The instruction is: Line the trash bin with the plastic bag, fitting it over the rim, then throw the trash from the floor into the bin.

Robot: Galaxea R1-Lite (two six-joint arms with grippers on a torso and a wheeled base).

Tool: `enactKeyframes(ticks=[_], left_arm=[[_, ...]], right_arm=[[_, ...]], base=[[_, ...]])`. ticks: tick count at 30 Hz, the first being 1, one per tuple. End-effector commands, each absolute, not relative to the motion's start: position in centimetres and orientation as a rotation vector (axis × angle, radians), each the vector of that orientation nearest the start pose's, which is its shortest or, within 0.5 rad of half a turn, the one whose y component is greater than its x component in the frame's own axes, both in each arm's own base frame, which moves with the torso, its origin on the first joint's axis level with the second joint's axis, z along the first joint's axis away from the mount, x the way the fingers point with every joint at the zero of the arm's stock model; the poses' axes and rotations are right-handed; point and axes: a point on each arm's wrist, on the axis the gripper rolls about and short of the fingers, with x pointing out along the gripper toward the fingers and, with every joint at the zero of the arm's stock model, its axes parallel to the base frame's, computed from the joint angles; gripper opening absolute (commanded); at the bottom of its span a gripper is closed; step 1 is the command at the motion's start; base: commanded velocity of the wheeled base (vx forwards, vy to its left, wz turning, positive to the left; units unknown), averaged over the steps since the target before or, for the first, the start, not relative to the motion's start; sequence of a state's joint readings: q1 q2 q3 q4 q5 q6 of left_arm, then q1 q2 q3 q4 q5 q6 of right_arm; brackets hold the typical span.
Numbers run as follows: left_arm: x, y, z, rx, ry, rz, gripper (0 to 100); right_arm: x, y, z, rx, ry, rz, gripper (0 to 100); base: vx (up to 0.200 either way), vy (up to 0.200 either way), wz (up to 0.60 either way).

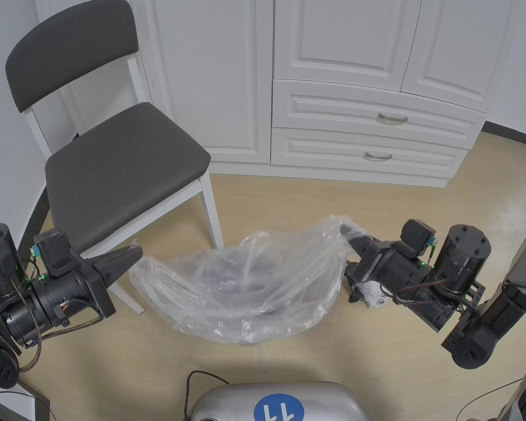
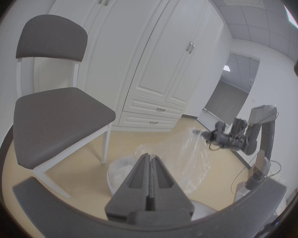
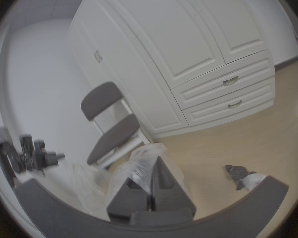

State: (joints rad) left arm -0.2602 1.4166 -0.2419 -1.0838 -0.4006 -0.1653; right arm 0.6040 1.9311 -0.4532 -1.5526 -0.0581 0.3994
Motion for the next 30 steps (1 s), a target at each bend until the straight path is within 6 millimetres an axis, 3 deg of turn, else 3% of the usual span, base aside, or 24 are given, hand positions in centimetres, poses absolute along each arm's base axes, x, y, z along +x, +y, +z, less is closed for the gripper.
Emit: enactKeyframes(ticks=[1, 9, 30], left_arm=[[17.7, -5.9, 14.4, -0.118, 0.180, -0.667, 0], [16.4, -6.1, 12.9, -0.050, 0.226, -0.773, 0], [16.1, -6.3, 12.8, -0.044, 0.229, -0.790, 0]], right_arm=[[25.2, 18.1, 14.7, 0.529, -0.065, 0.564, 0], [24.3, 18.1, 15.0, 0.573, -0.048, 0.586, 0], [22.4, 16.8, 12.7, 0.433, 0.067, 0.688, 0]], base=[[0.000, 0.000, 0.00], [0.000, 0.000, 0.00], [0.000, 0.000, 0.00]])
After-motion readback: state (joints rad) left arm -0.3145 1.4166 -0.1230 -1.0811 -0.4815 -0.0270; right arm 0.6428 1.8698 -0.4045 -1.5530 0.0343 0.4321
